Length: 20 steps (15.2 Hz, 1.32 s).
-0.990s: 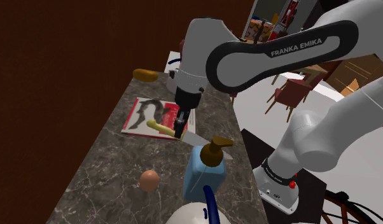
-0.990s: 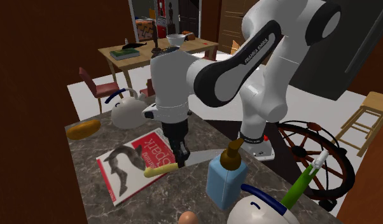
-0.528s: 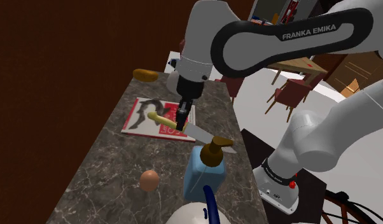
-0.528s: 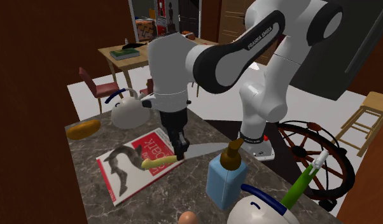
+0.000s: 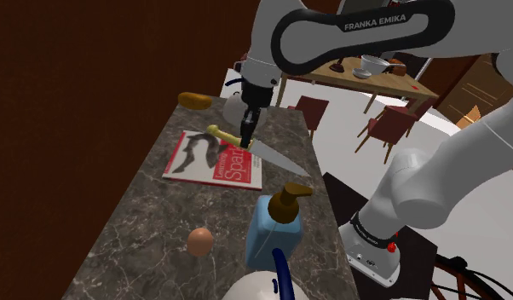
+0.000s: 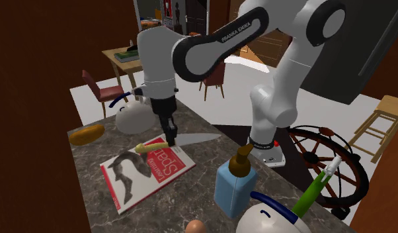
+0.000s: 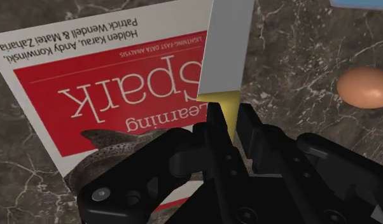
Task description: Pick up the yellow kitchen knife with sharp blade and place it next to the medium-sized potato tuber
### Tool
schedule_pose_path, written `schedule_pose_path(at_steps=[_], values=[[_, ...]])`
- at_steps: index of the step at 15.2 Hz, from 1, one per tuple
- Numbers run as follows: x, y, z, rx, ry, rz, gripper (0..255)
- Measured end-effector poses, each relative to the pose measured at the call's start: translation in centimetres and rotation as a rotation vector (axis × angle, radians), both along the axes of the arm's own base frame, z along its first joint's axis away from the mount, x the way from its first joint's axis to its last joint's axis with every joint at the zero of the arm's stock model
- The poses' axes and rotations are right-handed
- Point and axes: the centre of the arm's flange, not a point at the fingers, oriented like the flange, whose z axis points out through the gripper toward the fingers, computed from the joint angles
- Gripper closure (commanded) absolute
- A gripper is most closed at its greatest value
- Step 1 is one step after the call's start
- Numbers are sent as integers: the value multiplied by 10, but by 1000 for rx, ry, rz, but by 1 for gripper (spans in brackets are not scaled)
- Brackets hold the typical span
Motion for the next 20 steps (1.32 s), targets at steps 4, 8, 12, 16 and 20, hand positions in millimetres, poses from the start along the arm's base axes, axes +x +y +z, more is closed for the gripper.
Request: schedule_pose_path(at_steps=[4,8,12,16,20], values=[[35,-41,1,0,0,0,255],[69,-82,0,0,0,0,255],[105,-121,0,0,0,0,255],[137,-161,0,0,0,0,255],[157,-186,-11,0,0,0,255]])
